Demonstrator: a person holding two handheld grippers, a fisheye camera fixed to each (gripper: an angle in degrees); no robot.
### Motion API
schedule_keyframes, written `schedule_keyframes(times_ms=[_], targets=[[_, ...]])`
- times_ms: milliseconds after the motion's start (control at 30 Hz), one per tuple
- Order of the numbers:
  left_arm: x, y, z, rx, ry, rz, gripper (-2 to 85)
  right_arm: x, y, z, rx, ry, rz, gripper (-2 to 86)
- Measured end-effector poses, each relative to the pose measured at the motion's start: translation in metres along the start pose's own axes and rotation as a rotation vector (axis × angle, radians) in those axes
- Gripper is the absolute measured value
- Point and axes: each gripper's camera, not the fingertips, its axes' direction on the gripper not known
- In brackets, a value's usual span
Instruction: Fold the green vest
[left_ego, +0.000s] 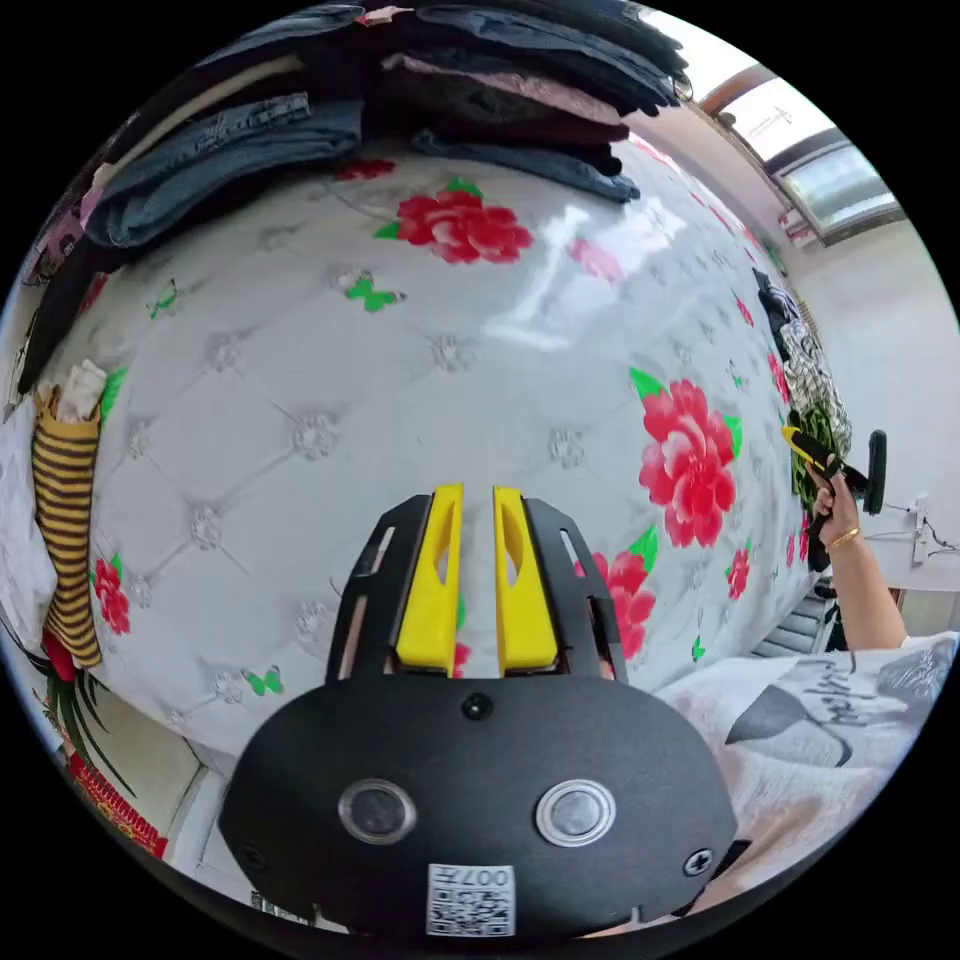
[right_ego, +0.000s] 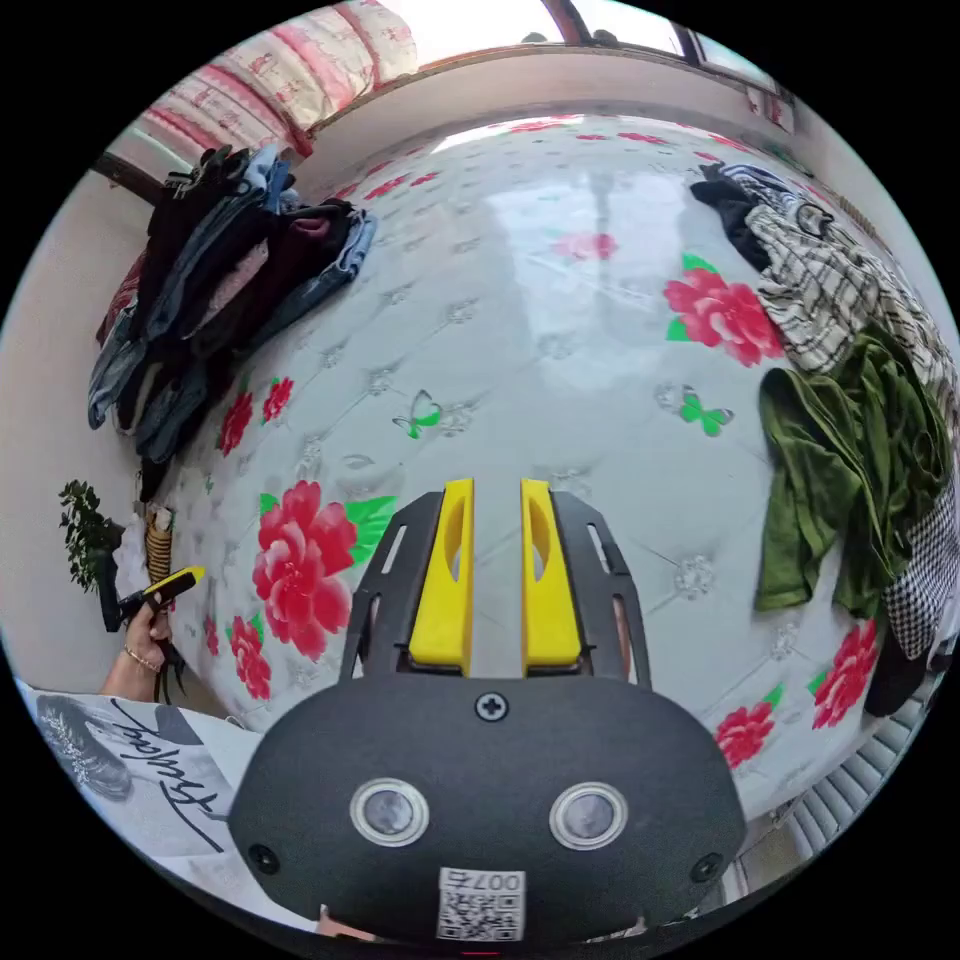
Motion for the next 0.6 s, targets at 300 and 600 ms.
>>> schedule_keyframes(times_ms=[300, 600], targets=[[0.113, 0.014, 0.032, -0.119, 0.045, 0.232, 2.3, 0.144, 0.002, -0.025, 0.066, 0.136, 0.391, 3.4], [0.146, 0.015, 0.014, -0.063, 0.079, 0.326, 1.8, -0.077, 0.083, 0.032, -0.148, -0.409, -0.255, 0.1]])
